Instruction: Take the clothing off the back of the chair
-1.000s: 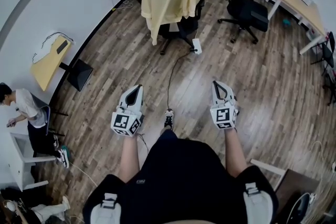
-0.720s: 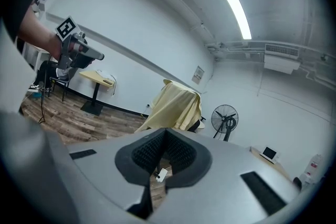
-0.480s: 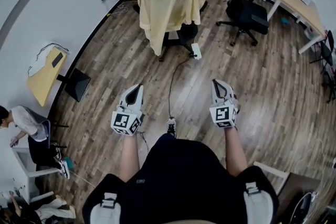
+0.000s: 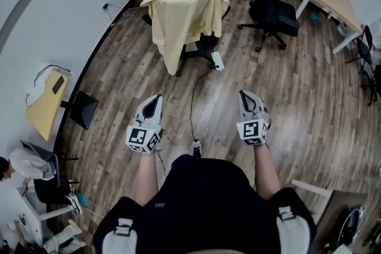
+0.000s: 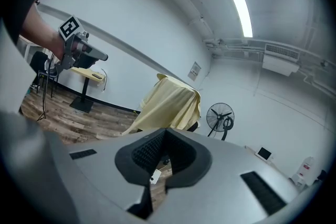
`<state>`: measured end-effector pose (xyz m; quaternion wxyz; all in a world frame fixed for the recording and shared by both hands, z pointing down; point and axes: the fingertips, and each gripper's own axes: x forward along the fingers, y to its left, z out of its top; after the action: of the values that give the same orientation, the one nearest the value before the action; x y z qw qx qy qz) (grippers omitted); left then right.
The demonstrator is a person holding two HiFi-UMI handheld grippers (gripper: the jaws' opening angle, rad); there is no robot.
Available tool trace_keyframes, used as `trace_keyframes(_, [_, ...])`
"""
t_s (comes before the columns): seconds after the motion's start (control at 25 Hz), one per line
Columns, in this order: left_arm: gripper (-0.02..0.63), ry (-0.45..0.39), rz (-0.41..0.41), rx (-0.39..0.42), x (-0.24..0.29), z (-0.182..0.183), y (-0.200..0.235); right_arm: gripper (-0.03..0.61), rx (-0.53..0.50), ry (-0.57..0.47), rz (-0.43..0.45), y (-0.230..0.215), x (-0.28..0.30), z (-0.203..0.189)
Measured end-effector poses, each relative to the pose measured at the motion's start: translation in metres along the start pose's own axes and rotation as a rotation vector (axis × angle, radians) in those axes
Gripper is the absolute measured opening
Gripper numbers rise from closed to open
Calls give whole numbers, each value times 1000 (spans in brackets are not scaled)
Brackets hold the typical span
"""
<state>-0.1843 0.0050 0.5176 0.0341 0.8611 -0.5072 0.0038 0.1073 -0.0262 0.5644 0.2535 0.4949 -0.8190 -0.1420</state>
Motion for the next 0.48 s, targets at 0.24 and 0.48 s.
trace_keyframes(0.24, [2,0,-27,-6,17,-1,22,-6,7,17,-29,0,18,1])
trace_keyframes(0.48, [2,-10,-55,-8,30,3,38,-6,26,40,-58,-2,28,2])
